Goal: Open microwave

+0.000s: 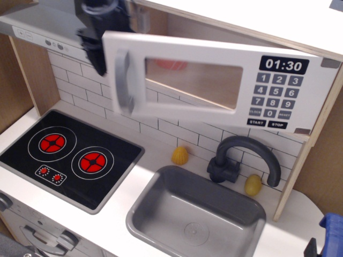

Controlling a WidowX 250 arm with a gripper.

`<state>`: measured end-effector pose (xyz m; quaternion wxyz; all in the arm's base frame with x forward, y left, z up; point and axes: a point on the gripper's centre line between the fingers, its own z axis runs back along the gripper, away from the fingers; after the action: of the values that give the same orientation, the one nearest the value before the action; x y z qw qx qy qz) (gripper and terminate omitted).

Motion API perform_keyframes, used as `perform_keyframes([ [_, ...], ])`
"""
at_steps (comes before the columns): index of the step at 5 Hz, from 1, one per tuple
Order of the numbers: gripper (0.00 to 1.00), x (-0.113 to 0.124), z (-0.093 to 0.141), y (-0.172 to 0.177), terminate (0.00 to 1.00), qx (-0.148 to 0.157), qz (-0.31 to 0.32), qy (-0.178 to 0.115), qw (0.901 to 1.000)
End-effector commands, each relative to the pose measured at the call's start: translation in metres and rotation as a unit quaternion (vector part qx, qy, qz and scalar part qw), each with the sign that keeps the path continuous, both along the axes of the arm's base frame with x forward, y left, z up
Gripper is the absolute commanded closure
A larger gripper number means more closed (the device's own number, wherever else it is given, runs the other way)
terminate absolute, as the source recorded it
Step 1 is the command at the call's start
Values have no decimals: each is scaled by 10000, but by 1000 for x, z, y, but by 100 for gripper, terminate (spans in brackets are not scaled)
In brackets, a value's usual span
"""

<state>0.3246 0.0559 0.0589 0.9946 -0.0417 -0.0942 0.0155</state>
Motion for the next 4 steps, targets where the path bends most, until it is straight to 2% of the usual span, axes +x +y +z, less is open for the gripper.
perform_keyframes([
  [1,0,-51,22,-57,0,-27,-733,20,9973],
  [2,0,-63,16,-89,0,-41,-752,186,9970],
  [3,0,-69,10,-116,0,-164,-695,241,9972],
  [4,0,-77,5,-149,0,-154,-727,231,9970],
])
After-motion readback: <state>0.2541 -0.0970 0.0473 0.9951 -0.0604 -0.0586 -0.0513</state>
